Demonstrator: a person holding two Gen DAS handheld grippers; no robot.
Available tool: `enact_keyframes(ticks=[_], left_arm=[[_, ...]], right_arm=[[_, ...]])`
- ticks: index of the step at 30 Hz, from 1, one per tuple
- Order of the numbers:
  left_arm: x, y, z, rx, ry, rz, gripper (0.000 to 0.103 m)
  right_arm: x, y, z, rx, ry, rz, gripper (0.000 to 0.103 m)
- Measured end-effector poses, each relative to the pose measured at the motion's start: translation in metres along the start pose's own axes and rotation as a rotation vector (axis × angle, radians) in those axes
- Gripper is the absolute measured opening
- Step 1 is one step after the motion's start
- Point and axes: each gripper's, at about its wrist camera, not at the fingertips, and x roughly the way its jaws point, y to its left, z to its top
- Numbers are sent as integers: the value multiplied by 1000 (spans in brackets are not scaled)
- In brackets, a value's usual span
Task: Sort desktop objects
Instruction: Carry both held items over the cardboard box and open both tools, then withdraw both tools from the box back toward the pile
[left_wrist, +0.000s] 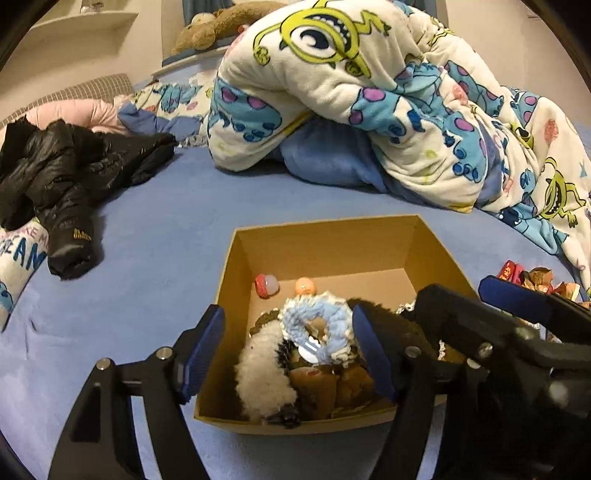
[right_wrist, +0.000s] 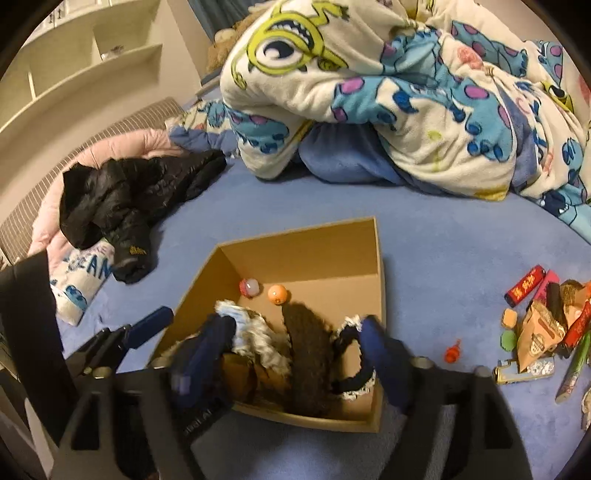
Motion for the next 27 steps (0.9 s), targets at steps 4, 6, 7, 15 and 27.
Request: enact_keyframes(ticks=[4, 6, 7, 15, 27], left_arm=[[-9, -7, 6, 24, -29, -9, 75], [-13, -12, 9, 40, -42, -17, 79], [-15, -13, 10, 43, -48, -22, 80], [-34, -44, 22, 60, -89, -142, 83], [-48, -130, 21, 110, -79, -365, 90]], right_arm=[[-6, 7, 3, -12, -19, 7, 81], [-11, 8, 5, -6, -29, 10, 81], [-15, 7, 5, 1, -40, 12, 81], [-54, -11, 12, 40, -107, -18, 82], [-129, -85, -1, 142, -180, -247, 88]])
